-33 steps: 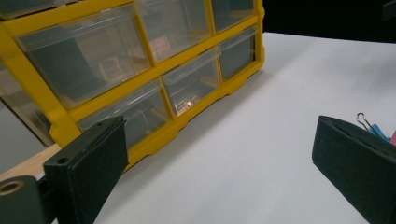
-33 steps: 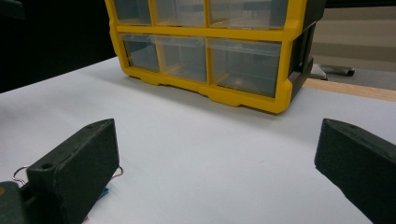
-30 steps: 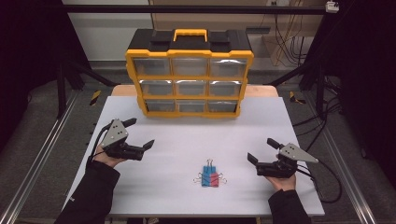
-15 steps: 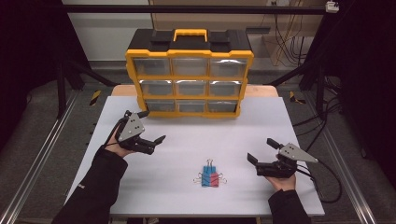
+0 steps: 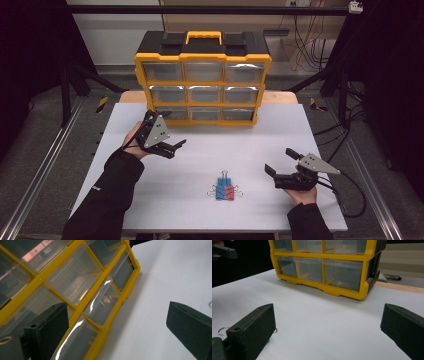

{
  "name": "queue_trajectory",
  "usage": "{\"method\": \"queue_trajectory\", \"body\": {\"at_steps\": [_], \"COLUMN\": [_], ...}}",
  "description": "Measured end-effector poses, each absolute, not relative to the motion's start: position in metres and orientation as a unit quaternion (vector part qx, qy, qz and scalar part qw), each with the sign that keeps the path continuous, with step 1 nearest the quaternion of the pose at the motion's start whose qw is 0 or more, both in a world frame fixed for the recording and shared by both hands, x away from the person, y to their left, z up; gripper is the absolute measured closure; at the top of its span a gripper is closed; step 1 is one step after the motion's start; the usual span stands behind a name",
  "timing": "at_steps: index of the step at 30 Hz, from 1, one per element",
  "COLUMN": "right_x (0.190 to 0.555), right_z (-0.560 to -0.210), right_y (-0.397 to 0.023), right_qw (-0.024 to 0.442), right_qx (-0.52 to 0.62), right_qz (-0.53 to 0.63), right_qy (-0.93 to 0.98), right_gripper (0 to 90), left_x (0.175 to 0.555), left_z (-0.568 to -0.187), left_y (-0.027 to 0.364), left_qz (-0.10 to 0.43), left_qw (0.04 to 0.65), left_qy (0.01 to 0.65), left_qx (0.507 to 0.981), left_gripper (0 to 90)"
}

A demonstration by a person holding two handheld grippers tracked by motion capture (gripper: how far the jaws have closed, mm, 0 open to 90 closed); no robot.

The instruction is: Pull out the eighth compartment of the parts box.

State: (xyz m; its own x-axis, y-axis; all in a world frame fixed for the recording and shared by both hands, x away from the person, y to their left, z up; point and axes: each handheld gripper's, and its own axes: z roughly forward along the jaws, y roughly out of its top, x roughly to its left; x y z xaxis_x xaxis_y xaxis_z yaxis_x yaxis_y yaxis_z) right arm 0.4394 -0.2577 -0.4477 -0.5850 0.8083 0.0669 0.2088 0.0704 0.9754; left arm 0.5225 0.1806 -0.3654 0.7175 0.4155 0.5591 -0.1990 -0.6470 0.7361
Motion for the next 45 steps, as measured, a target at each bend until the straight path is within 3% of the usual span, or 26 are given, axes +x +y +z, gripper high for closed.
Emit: {"method": "queue_trajectory", "body": {"at_steps": [14,36,38,45], "right_x": [0.439,0.439,0.439,0.439], "right_z": [-0.448,-0.448,-0.448,-0.448], "right_y": [-0.257,-0.257,-0.258,-0.258], "right_qw": [0.259,0.258,0.260,0.260], "right_qx": [0.371,0.373,0.371,0.370], "right_qz": [0.572,0.569,0.570,0.569], "right_qy": [0.684,0.686,0.686,0.687], "right_gripper": [0.4,0.4,0.4,0.4], "left_x": [0.547,0.586,0.589,0.599], "left_z": [-0.370,-0.392,-0.387,-0.398], "left_y": [0.145,0.116,0.118,0.110], "left_qz": [0.414,0.439,0.453,0.462], "left_qw": [0.369,0.343,0.287,0.271], "left_qy": [-0.014,-0.041,-0.062,-0.075], "left_qx": [0.832,0.830,0.842,0.841], "left_gripper": [4.5,5.4,5.9,6.5]}}
